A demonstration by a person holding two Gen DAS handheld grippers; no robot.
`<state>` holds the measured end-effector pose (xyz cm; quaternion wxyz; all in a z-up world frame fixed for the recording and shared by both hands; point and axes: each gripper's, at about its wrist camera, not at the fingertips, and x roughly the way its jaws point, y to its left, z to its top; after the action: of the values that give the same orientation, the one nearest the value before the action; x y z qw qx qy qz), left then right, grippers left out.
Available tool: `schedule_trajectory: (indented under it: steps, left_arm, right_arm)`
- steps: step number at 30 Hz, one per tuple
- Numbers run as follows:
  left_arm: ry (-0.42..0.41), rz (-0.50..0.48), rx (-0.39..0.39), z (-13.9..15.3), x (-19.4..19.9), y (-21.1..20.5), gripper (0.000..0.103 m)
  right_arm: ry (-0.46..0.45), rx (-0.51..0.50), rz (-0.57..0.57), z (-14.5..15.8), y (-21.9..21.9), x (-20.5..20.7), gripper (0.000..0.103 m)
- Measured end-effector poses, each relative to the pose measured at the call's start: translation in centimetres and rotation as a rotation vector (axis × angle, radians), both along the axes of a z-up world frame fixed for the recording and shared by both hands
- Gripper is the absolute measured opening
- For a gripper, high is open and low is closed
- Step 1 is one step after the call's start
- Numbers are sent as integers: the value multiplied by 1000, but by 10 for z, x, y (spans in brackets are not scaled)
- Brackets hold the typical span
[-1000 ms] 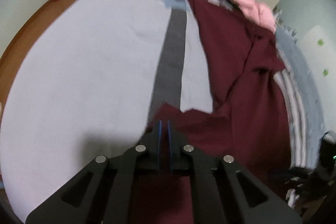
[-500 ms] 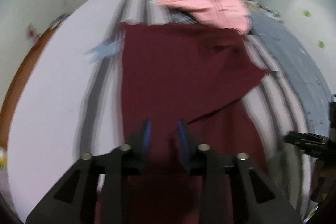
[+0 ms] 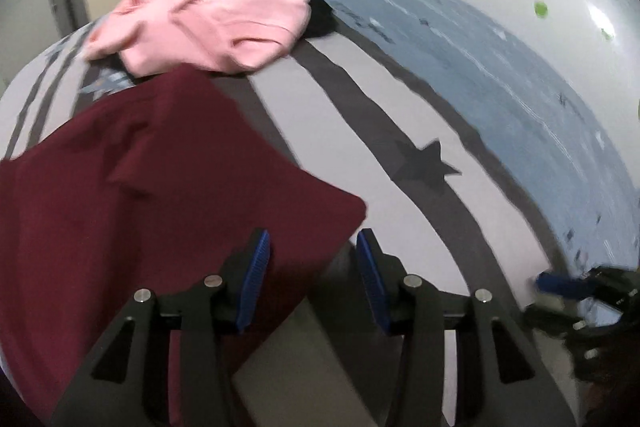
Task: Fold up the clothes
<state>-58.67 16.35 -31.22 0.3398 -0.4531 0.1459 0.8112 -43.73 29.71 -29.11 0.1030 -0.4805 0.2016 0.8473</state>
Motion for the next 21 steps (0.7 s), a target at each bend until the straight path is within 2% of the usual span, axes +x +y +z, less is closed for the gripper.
schedule_trajectory:
  steps: [3,6,7,8,9,10,15,18,21]
  left_arm:
    - [27,-49,-80,-16,5,16,47]
    - [75,-75,-91,-23,4,23,47]
    - [80,-77,-87,-23,1,24,40]
    - [75,-66,-74,-21,-5,23,29]
    - [66,-52,-58,-17,-11,22,7]
    - [58,-37,-42,-13,-17,20,4]
    - [78,42,169,47,-50,-25,4]
    - [90,83,239,80,-76,-64,4]
    - [98,159,269,109,-115,-121,3]
  right_arm:
    - [-1,-9,-37,-5,9,8,36]
    - [-13,-15,-56,-9,13,13,36]
    - [-16,-17,-61,-10,14,14,36]
    - [-14,-18,-64,-10,13,15,36]
    - [-14,-19,-65,-9,12,15,36]
    - [-14,-18,-62,-9,11,15,36]
    - [-19,-25,-46,-11,-1,1,36]
    - [-10,-49,-29,-9,-11,-17,36]
    - [17,-54,8,-2,-30,-47,36]
